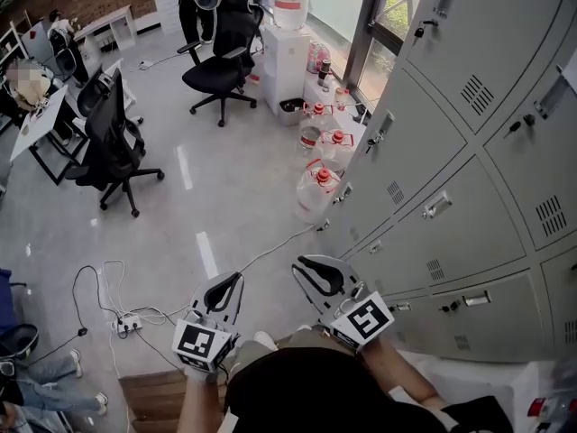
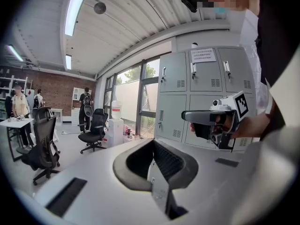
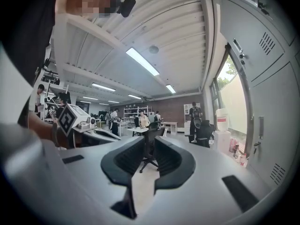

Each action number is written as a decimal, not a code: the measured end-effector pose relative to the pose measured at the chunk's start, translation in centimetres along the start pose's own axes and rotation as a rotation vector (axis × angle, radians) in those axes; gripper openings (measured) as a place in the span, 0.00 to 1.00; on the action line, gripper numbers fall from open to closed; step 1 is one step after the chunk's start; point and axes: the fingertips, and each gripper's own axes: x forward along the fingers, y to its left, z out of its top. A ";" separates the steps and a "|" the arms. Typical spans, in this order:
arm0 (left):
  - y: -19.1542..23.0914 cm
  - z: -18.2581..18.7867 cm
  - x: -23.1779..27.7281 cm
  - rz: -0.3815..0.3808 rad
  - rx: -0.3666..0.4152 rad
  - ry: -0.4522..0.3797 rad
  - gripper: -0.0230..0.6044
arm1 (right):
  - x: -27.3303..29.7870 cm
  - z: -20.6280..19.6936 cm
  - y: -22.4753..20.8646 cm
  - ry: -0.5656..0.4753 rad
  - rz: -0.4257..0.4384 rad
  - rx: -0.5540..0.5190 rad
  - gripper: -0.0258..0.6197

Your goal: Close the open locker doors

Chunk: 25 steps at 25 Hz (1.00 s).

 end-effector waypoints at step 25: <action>-3.0 -0.7 0.5 -0.026 0.013 0.022 0.05 | -2.6 -1.3 0.9 0.042 0.011 0.016 0.13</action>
